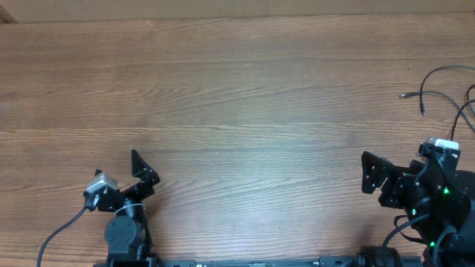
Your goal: Untangle cables
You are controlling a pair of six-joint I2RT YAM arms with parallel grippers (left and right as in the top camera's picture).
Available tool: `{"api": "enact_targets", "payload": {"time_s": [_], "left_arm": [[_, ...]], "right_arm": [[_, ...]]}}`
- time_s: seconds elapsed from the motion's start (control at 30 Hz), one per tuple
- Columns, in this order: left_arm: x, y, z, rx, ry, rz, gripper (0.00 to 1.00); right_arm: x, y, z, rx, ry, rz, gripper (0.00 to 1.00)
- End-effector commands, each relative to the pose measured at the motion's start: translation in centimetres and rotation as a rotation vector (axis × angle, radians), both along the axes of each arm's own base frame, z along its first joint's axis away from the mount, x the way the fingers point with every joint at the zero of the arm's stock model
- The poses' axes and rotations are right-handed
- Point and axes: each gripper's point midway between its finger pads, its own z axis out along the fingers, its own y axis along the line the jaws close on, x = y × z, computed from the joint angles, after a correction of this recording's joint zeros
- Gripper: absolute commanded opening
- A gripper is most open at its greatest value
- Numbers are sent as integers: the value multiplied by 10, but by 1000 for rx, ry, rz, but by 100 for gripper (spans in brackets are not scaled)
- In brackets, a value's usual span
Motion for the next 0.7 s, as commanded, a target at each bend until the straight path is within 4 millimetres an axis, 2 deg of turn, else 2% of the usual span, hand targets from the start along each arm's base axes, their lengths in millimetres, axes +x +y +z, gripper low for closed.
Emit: {"api": "enact_targets", "payload": {"time_s": [0.0, 0.2, 0.33, 0.47, 0.53, 0.67], "left_arm": [[7, -25, -2, 344, 106, -169, 100], [6, -20, -2, 382, 119, -142, 100], [9, -42, -4, 370, 99, -273, 100], [10, -57, -7, 534, 127, -367, 100], [10, -59, -8, 598, 138, -377, 100], [10, -55, -7, 590, 140, -359, 100]], "right_arm": [[0, -1, 1, -15, -7, 4, 100], [0, -1, 1, -15, -7, 4, 100], [0, -1, 1, -15, -7, 4, 100], [0, -1, 1, -15, -7, 4, 100], [0, -1, 1, -15, -7, 4, 100], [0, -1, 1, -15, -7, 4, 100]]}}
